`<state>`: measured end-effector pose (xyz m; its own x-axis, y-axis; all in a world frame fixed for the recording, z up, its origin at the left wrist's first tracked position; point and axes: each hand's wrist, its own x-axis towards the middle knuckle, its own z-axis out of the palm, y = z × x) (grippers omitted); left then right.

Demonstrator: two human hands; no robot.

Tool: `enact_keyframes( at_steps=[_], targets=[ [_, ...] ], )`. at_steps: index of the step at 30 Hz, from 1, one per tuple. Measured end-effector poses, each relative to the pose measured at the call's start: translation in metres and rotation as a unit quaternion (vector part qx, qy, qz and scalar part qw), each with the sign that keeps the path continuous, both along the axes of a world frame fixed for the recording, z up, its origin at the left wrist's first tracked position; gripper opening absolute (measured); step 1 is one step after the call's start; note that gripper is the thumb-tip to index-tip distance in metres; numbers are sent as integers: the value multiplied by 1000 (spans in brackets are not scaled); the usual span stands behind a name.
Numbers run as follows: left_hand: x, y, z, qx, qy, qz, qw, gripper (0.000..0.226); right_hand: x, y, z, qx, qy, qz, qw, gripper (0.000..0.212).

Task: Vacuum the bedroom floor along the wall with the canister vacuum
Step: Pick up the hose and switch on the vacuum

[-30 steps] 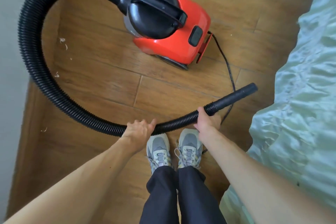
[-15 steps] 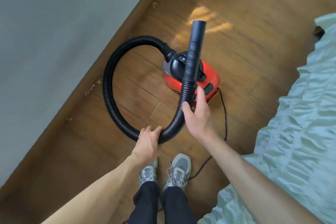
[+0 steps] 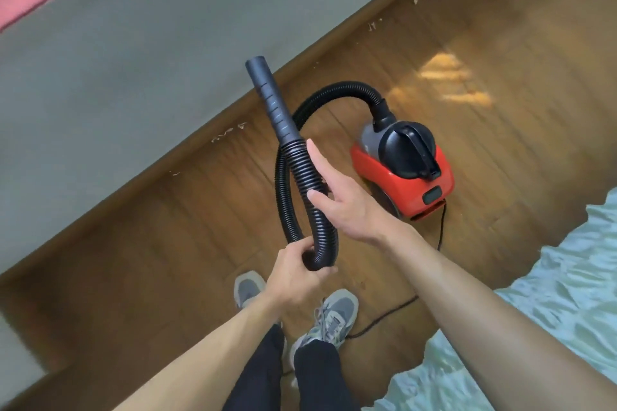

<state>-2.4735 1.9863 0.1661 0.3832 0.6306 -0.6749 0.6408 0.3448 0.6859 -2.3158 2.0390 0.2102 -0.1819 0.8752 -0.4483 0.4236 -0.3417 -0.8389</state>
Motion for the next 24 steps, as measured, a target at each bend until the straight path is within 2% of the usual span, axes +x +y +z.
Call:
enact_keyframes(
  at_steps=[5, 10, 16, 20, 24],
  targets=[
    [-35, -4, 4, -80, -39, 117, 989, 20, -47, 19, 8, -40, 3, 80, 996, 76],
    [-76, -12, 13, -130, -80, 229, 961, 30, -92, 45, 12, -89, 8, 133, 987, 81],
    [-121, -14, 20, -137, -113, 268, 947, 46, -134, 80, 7, -193, 65, 192, 960, 93],
    [-136, -12, 20, -141, -143, 301, 932, 40, -160, 97, -2, -239, 69, 221, 943, 92],
    [-145, -9, 21, -167, -165, 340, 911, 45, -183, 110, -18, -290, 67, 246, 922, 88]
  ],
)
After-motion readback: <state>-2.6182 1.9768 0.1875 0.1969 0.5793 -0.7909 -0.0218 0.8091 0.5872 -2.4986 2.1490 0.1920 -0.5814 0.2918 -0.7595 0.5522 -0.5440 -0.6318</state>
